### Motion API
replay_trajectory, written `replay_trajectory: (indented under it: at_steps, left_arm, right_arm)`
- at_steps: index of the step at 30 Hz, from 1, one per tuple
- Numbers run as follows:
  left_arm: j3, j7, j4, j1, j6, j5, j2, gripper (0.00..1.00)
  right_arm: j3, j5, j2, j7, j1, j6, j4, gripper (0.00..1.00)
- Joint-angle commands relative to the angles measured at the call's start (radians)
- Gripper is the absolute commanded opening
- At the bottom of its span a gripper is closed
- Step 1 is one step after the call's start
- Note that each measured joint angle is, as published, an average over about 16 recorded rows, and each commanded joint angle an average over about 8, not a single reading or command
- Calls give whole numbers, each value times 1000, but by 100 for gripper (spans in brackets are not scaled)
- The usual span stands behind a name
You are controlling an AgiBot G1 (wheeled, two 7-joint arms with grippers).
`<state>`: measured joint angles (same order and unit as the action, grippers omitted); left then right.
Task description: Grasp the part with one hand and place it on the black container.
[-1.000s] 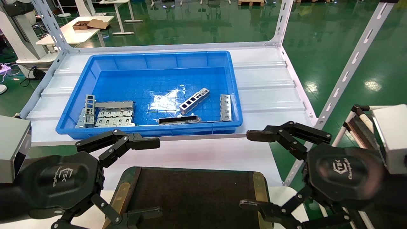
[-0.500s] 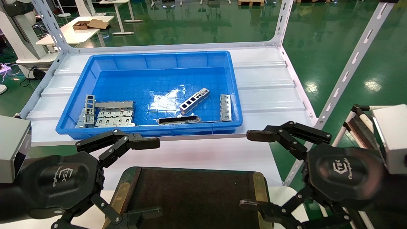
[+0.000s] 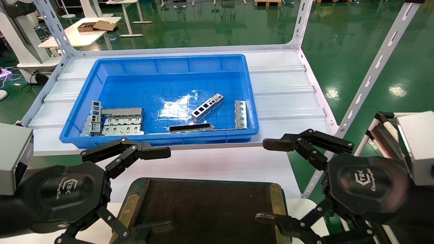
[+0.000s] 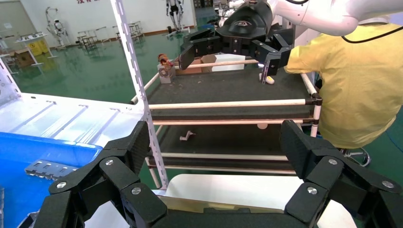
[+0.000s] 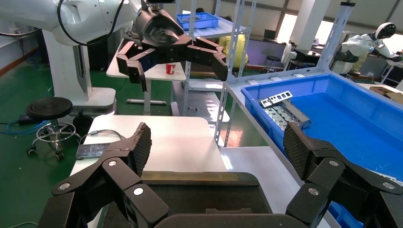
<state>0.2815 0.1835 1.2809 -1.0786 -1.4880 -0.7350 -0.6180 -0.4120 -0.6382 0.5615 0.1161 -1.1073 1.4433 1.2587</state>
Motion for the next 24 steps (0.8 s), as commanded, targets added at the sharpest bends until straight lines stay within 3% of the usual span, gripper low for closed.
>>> replay_trajectory:
  at_steps: [1,11,24]
  left_arm:
    - [0,-1,0,0,0,1,0,100]
    - [23,-11,-35,-36,86,-76,-57,100]
    - [128,5,-165,-174,317,-338,-228,100]
  right_arm:
    - [0,0,0,0,0,0,0,100]
    - [0,0,0,0,0,0,0,100]
    - [0,0,0,0,0,0,0,100]
